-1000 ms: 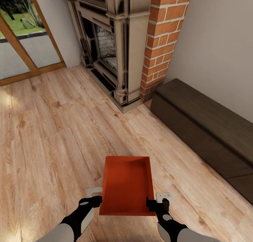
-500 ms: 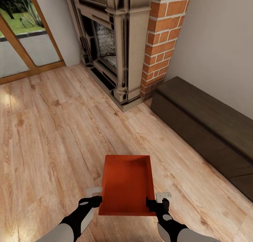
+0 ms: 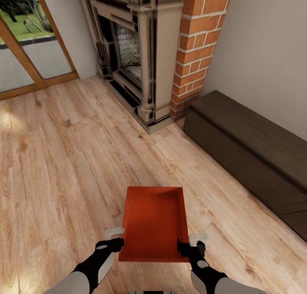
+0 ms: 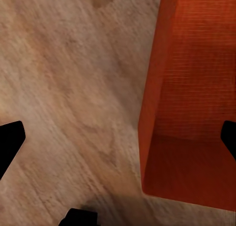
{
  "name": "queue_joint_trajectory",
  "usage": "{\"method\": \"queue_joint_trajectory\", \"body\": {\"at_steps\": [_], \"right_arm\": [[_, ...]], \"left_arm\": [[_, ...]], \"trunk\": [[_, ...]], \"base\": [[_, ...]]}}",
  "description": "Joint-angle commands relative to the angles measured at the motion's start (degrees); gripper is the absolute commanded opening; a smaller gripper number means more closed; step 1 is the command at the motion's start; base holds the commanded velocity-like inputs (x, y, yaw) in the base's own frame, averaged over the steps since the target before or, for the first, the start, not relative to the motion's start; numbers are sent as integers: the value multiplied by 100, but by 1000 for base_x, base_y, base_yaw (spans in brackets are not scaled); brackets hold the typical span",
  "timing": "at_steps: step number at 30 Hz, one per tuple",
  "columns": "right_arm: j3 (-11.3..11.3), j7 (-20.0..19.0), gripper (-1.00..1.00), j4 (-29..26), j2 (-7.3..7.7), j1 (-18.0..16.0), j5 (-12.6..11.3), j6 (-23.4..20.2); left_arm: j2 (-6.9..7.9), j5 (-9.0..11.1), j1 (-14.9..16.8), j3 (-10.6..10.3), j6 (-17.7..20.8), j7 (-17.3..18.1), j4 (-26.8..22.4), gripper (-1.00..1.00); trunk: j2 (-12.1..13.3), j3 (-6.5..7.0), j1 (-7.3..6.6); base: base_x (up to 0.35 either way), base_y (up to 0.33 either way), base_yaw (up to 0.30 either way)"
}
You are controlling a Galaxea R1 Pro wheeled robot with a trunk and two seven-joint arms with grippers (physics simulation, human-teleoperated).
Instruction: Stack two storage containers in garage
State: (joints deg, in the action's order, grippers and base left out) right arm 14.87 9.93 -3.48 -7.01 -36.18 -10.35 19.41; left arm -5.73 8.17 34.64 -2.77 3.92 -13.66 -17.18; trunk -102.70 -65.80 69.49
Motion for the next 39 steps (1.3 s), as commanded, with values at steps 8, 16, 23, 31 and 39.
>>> {"method": "queue_joint_trajectory", "body": {"at_steps": [8,16,23,31,39], "right_arm": [[51,18,100,5,-8,-3,-54,19],[51,18,100,5,-7,-3,-54,19],[50,78,100,5,-26,-3,-54,11],[36,104,100,5,-16,-3,-60,10],[30,105,100,5,-4,-3,-63,10]], "left_arm": [[8,53,-1,-31,30,-31,-10,100],[10,53,-1,-31,30,-31,-11,100],[15,53,-1,-31,30,-31,-12,100],[16,53,-1,-31,30,-31,-11,100],[19,53,-1,-32,24,-31,-13,100]], "trunk": [[-324,-147,176],[-644,-291,352],[-925,-417,505],[-1246,-560,681],[-1447,-650,791]], "base": [[0,0,0],[0,0,0],[0,0,0],[0,0,0],[0,0,0]]}}
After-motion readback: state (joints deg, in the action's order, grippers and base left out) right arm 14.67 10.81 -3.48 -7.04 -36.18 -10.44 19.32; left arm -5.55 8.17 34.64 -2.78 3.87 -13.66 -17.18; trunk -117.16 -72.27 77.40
